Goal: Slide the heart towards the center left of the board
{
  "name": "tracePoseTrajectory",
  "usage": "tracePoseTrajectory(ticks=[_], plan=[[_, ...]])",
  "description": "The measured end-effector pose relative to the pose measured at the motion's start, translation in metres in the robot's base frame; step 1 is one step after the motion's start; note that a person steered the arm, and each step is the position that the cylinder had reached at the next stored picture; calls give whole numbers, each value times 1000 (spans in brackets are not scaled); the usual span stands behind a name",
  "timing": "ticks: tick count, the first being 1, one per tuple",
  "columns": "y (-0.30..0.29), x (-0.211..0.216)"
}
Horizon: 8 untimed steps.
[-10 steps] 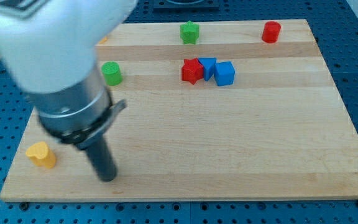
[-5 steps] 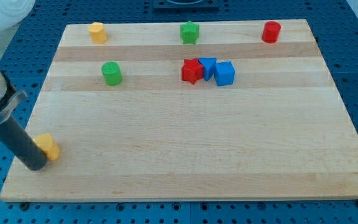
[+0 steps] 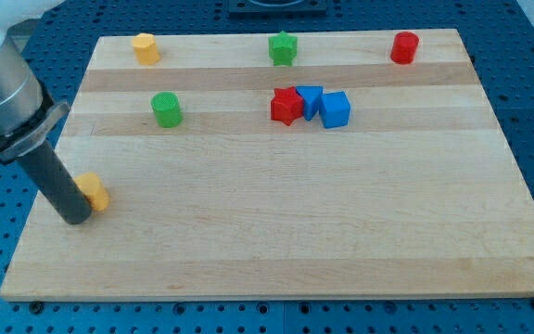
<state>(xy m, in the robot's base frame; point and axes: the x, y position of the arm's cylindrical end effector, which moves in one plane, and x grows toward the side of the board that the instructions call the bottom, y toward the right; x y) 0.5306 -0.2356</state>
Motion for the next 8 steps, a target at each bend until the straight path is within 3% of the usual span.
tracePoseTrajectory(ticks=[2,6,8], plan=[[15,-6],[13,-88],[13,-109]])
